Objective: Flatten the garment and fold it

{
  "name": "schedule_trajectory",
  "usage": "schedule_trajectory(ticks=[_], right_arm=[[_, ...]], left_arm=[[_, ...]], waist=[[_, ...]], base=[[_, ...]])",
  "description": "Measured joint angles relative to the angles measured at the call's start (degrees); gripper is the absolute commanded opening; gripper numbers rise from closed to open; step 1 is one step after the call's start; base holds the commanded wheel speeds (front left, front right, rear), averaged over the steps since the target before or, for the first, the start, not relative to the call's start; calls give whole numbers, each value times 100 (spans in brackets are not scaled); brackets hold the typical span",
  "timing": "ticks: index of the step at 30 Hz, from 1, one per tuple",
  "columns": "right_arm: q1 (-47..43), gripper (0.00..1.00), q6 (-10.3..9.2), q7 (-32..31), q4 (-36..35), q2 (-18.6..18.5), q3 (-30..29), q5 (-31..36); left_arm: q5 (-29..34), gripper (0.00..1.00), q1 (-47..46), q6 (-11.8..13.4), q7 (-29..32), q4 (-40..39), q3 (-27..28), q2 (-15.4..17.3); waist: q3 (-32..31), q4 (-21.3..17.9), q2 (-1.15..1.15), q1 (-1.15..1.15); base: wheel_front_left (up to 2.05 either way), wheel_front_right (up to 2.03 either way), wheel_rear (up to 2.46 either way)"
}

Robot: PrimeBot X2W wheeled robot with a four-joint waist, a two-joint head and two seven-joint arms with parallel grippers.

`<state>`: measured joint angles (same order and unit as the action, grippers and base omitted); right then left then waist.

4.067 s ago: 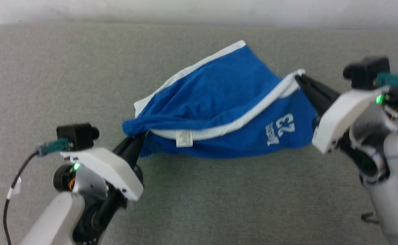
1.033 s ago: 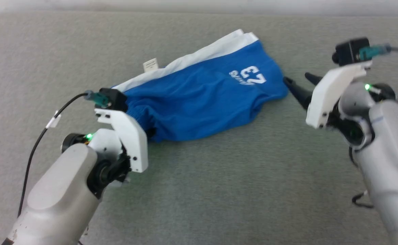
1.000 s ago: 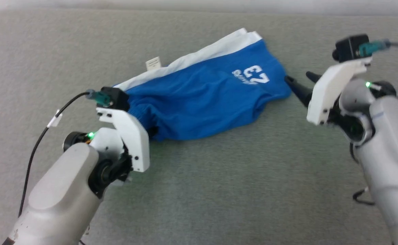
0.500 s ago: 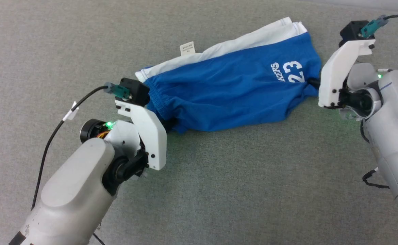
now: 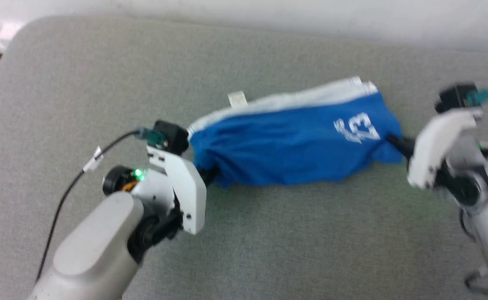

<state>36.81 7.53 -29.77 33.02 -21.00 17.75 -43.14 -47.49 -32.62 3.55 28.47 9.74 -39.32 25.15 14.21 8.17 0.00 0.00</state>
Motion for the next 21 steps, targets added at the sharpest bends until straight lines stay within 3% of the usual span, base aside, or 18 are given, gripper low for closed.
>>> schedule_trajectory(ticks=[4,7,10,13,14,15,21], right_arm=[[-1284,0,0,38,-1084,-253,-323,-63],[-2299,0,0,-34,-1901,-210,-730,79],[-3168,0,0,-193,-2580,58,-1147,420],[-3836,0,0,-331,-3037,595,-1562,632],[-4019,41,0,-333,-3136,772,-1670,671],[-4179,100,0,-331,-3212,889,-1771,794],[-4638,100,0,-240,-3691,1380,-2153,1063]], left_arm=[[-16,0,370,2,1,-223,-101,87],[-25,0,739,69,22,-485,-152,266],[-45,0,1111,224,74,-722,-193,455],[-109,0,1483,421,77,-854,-225,525],[-160,86,1592,470,77,-871,-238,516],[-185,100,1684,491,76,-883,-270,505],[-198,100,2075,690,-214,-964,-263,428]], waist=[[-305,-79,0,-1],[-486,-196,0,-2],[-591,-371,0,-2],[-654,-549,0,-1],[-672,-595,0,-1],[-688,-636,0,-1],[-741,-750,0,-1]], base=[[0,0,0],[0,0,0],[0,0,0],[0,0,0],[0,0,0],[0,0,0],[0,0,0]])
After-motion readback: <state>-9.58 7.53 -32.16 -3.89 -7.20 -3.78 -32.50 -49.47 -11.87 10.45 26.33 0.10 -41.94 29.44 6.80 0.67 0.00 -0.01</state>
